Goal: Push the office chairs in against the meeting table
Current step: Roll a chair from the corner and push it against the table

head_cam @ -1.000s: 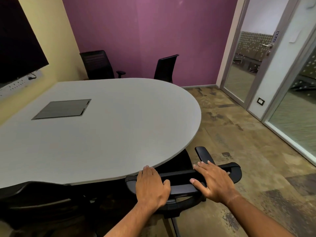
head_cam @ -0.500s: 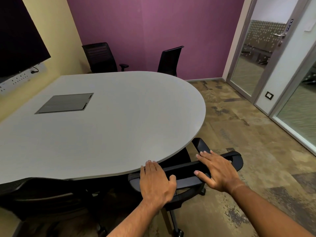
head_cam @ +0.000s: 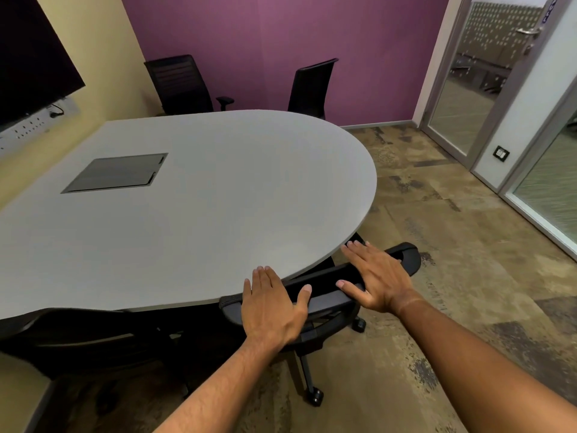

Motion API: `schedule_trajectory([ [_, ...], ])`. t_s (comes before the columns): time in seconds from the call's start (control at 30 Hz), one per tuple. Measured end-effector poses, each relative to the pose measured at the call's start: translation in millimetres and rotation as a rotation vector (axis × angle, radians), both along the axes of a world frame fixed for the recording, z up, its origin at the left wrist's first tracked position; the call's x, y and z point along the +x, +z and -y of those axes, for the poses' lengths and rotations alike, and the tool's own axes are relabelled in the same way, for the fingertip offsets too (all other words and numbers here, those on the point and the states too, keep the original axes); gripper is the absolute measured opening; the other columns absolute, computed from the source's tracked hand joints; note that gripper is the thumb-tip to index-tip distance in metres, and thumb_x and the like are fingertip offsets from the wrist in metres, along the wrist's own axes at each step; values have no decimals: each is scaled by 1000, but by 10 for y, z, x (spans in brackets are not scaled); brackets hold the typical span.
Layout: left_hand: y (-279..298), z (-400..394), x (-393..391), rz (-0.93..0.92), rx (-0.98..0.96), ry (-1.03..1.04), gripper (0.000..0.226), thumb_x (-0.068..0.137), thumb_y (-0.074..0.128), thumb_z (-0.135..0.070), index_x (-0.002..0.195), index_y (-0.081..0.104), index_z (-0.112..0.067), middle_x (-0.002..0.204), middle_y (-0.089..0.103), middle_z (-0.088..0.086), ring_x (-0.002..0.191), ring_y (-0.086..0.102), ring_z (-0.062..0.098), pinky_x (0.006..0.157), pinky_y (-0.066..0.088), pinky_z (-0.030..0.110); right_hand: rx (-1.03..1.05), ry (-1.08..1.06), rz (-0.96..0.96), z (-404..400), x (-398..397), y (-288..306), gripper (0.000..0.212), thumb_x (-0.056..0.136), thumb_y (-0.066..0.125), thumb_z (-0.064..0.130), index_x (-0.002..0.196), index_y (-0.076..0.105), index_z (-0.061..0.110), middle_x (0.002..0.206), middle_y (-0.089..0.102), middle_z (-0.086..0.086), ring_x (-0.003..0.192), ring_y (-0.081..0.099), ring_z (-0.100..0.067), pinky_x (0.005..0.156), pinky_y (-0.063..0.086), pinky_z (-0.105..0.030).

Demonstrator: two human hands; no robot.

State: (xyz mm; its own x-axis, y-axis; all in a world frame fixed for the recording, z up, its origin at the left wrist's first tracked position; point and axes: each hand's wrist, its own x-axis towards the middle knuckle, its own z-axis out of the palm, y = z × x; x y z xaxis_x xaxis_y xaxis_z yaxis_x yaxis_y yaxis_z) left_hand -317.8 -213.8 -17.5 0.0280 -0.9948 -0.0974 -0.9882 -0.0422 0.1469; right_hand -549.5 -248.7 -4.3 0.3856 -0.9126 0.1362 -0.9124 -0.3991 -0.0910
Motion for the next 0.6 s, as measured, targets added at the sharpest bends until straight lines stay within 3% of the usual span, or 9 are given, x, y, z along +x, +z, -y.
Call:
schedule_trajectory([
  [0.6, 13, 426, 65, 6, -23, -49, 110, 79, -5, -82, 155, 3, -3, 164, 7, 14, 152, 4, 23, 125, 6, 41, -44, 61, -49, 666, 88, -30, 93, 88, 20, 69, 149, 29, 1, 154, 33, -21, 144, 29, -31, 122, 13, -41],
])
